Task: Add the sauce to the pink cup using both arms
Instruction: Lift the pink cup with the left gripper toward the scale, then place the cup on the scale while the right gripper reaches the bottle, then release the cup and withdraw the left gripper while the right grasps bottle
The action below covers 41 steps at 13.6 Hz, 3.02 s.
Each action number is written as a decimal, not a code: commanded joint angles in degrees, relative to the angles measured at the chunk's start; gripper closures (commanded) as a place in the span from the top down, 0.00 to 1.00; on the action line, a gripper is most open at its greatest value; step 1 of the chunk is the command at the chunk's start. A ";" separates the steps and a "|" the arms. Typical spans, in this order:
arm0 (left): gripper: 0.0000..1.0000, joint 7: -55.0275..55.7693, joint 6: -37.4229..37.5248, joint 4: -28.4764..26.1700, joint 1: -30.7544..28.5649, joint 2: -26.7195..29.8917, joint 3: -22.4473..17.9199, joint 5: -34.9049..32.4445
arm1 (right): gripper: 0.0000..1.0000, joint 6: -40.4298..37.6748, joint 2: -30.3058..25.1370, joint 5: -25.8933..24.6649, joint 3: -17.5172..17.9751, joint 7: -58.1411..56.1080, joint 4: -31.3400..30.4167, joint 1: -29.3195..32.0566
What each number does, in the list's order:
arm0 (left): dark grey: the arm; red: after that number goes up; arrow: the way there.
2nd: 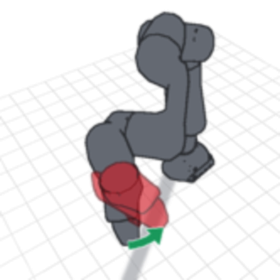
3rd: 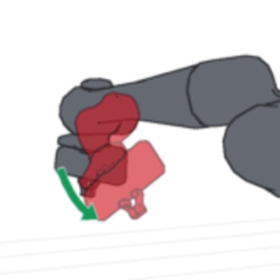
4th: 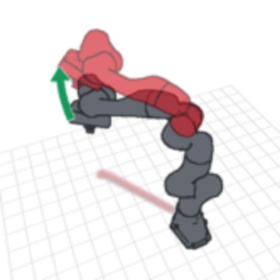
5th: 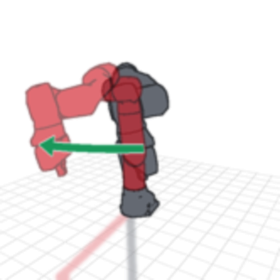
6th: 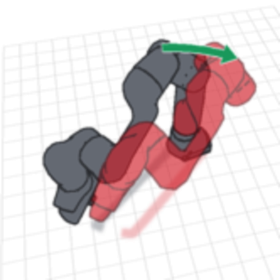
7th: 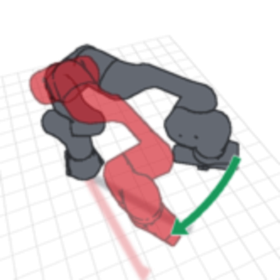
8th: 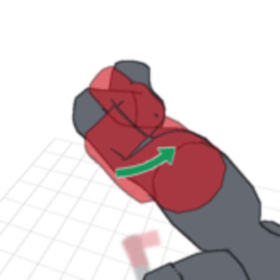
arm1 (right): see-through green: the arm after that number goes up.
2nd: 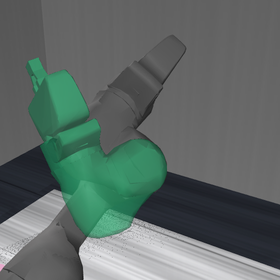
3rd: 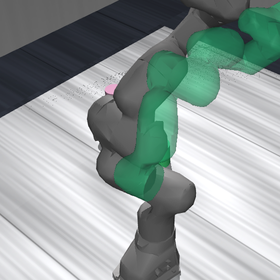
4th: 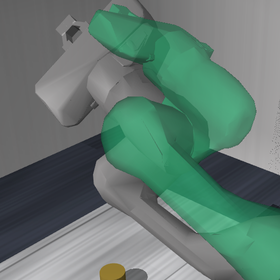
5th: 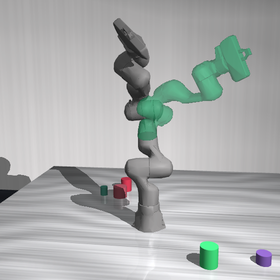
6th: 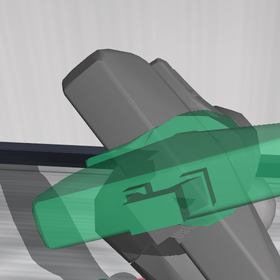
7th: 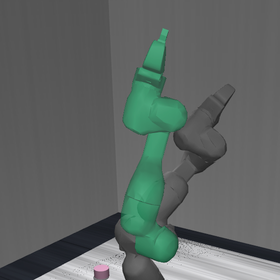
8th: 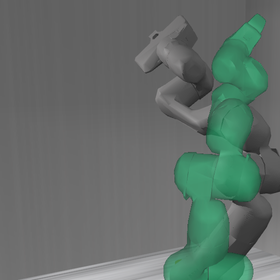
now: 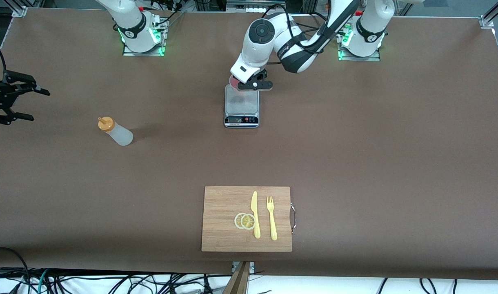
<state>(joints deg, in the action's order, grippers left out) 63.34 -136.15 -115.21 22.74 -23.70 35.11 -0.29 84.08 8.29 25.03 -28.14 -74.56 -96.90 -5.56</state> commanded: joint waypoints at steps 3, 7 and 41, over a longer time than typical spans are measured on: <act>0.00 1.17 -1.04 0.86 0.38 -1.61 -2.58 -3.13 | 1.00 -4.62 0.14 12.64 -9.29 -27.95 -11.09 1.24; 0.27 0.56 -1.04 1.21 0.38 -2.31 -3.72 -3.13 | 1.00 -11.28 11.53 22.66 -9.39 -48.44 -14.02 8.44; 1.00 -57.89 50.11 34.60 -18.08 12.10 -35.19 3.01 | 0.00 -15.61 42.69 42.91 1.42 -77.05 -4.88 10.48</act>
<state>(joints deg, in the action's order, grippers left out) 6.44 -87.49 -81.41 5.29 -11.83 -0.17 1.82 69.55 50.13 67.46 -27.01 -151.21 -102.94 4.21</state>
